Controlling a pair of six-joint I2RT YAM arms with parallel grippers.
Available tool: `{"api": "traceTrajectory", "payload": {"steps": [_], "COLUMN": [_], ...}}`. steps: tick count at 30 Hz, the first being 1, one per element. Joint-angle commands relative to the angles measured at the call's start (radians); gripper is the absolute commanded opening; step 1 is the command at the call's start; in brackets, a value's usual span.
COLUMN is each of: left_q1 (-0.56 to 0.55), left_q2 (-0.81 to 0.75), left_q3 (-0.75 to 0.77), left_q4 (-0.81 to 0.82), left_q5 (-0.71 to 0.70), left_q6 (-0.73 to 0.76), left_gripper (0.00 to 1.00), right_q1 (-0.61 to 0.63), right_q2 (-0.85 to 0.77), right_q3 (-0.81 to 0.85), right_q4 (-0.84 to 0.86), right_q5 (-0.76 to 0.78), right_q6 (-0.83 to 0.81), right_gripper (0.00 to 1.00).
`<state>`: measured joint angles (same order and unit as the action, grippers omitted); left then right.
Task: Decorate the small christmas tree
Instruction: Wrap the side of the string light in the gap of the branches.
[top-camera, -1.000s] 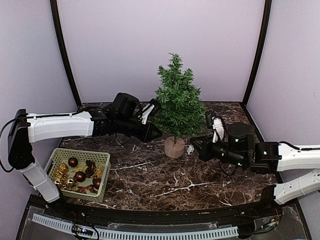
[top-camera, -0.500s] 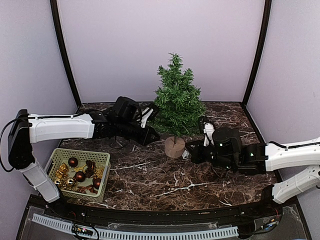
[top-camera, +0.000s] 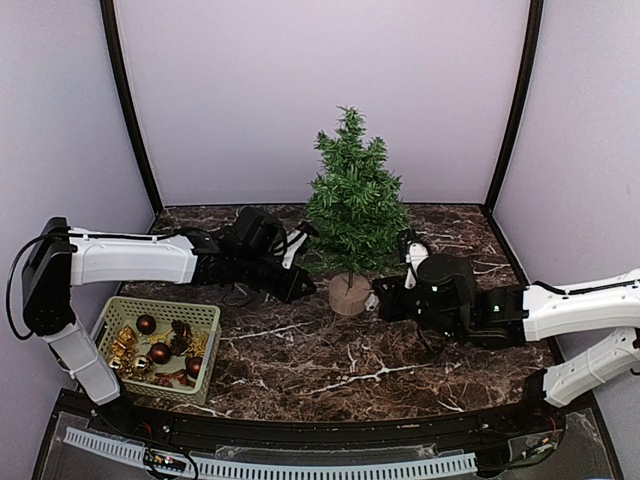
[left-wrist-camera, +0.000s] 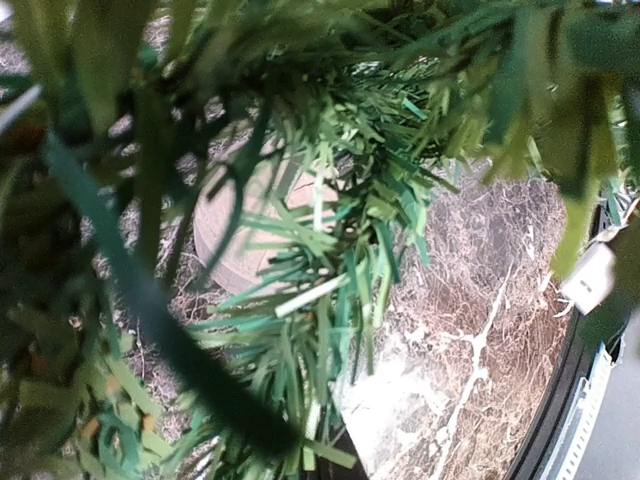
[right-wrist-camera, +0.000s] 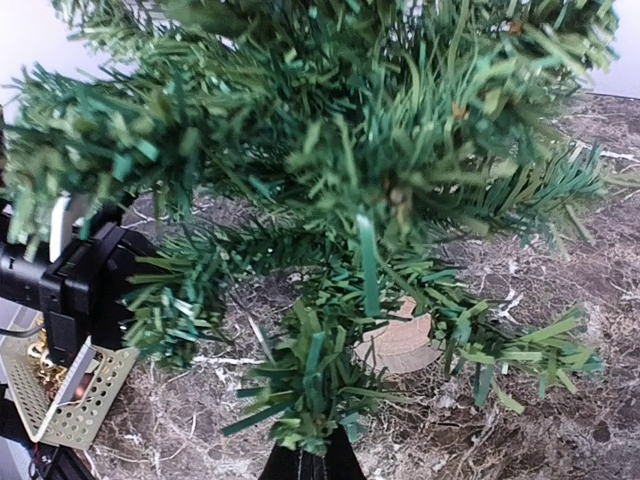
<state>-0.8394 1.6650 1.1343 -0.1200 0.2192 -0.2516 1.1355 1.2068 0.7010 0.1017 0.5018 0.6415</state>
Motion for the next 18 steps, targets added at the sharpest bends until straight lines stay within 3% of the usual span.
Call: {"api": "traceTrajectory", "payload": {"steps": [1, 8, 18], "left_q1": [0.001, 0.001, 0.015], "left_q2": [0.001, -0.002, -0.049], "left_q3": [-0.017, -0.041, -0.106], "left_q4": [-0.004, 0.005, 0.070], "left_q5": [-0.035, -0.059, -0.070], "left_q6": [-0.005, -0.016, -0.034], "left_gripper": [0.00, 0.00, 0.00], "right_q1": [-0.009, -0.010, -0.009], "right_q2": [0.036, 0.047, -0.098], "right_q3": [-0.008, -0.011, -0.117], "right_q4": [0.068, 0.105, 0.145], "right_q5": [0.028, 0.027, 0.029], "right_q6": [-0.007, -0.030, -0.026], "right_gripper": [0.00, 0.02, 0.48]}}
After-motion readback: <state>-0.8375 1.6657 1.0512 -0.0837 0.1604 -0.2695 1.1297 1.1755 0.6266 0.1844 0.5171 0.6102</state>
